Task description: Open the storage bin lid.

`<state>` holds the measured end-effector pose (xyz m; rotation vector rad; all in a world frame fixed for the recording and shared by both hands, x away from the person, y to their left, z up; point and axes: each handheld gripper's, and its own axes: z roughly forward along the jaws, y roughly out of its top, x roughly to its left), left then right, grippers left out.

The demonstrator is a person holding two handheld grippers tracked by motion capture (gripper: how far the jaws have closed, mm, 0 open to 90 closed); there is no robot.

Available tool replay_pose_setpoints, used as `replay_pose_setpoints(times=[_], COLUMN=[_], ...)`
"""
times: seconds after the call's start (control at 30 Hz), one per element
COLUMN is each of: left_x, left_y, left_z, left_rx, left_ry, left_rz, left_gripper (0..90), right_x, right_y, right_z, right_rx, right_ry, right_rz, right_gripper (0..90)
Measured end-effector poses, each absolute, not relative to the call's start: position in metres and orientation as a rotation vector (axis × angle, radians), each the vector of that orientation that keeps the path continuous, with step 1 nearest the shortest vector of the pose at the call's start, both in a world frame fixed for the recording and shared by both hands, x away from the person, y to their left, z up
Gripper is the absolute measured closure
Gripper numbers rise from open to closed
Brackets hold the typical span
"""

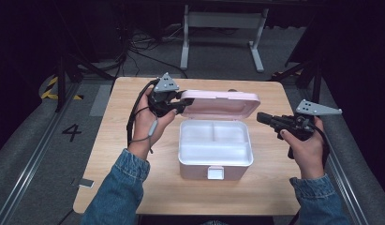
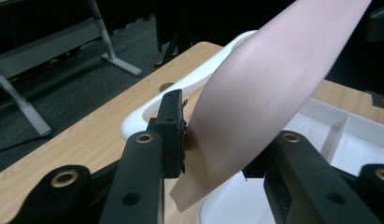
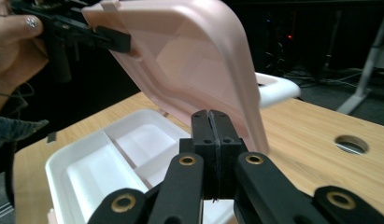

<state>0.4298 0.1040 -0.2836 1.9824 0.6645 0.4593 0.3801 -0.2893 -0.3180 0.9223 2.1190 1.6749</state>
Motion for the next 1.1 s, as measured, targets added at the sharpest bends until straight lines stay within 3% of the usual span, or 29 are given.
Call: replay_pose_setpoints(times=[0.43,1.1], left_x=[0.453,0.488], left_y=[0.101,0.095], left_z=[-0.279,-0.287], left_rx=[1.999,2.011], left_ry=[0.721,0.799], left_rz=[0.44,0.463], left_gripper=[68.9,65.5], right_x=[0.367,0.359], right_y=[-0.32,-0.332], right_z=[-0.325,-0.331], right_rx=[1.011,1.052], right_ry=[2.088,2.078], right_rz=[1.591,1.552], right_gripper=[90.0,90.0])
